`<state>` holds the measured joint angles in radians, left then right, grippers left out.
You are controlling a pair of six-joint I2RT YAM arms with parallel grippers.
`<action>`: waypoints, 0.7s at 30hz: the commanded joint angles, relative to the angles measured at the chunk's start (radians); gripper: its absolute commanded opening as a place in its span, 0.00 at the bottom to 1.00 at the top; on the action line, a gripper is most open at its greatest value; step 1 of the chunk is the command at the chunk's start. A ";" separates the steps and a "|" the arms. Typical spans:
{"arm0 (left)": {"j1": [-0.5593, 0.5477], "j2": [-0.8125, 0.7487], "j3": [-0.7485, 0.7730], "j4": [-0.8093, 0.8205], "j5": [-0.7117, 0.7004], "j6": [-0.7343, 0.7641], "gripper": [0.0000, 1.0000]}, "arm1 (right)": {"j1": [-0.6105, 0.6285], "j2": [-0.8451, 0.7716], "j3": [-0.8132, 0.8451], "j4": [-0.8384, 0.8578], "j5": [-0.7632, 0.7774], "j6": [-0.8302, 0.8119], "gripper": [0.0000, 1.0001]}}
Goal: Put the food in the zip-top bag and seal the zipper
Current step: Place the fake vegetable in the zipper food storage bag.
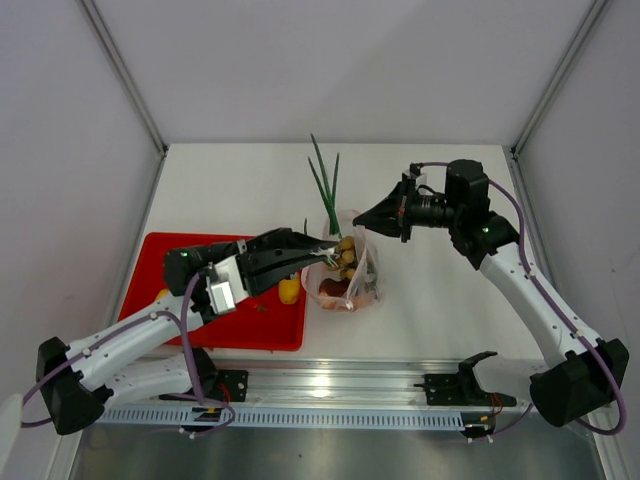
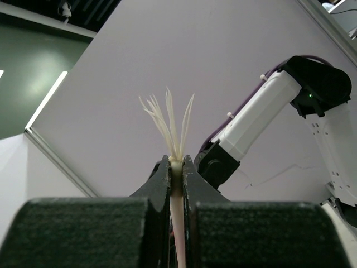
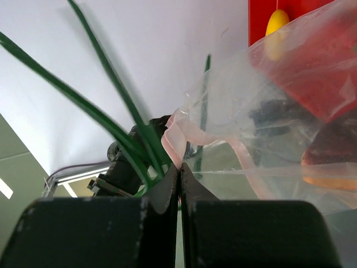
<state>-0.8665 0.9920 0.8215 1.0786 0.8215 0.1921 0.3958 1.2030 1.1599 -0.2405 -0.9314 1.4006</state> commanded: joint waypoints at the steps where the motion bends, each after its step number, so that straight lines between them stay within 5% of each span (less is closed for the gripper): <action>1: -0.032 -0.035 0.082 -0.031 0.079 0.082 0.00 | -0.009 -0.020 0.001 0.058 -0.043 0.023 0.00; 21: -0.083 0.048 -0.079 0.093 -0.010 0.062 0.00 | -0.025 -0.046 -0.031 0.201 -0.075 0.149 0.00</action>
<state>-0.9417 1.0431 0.7750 1.0916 0.8417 0.2371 0.3756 1.1984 1.1236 -0.1318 -0.9596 1.4944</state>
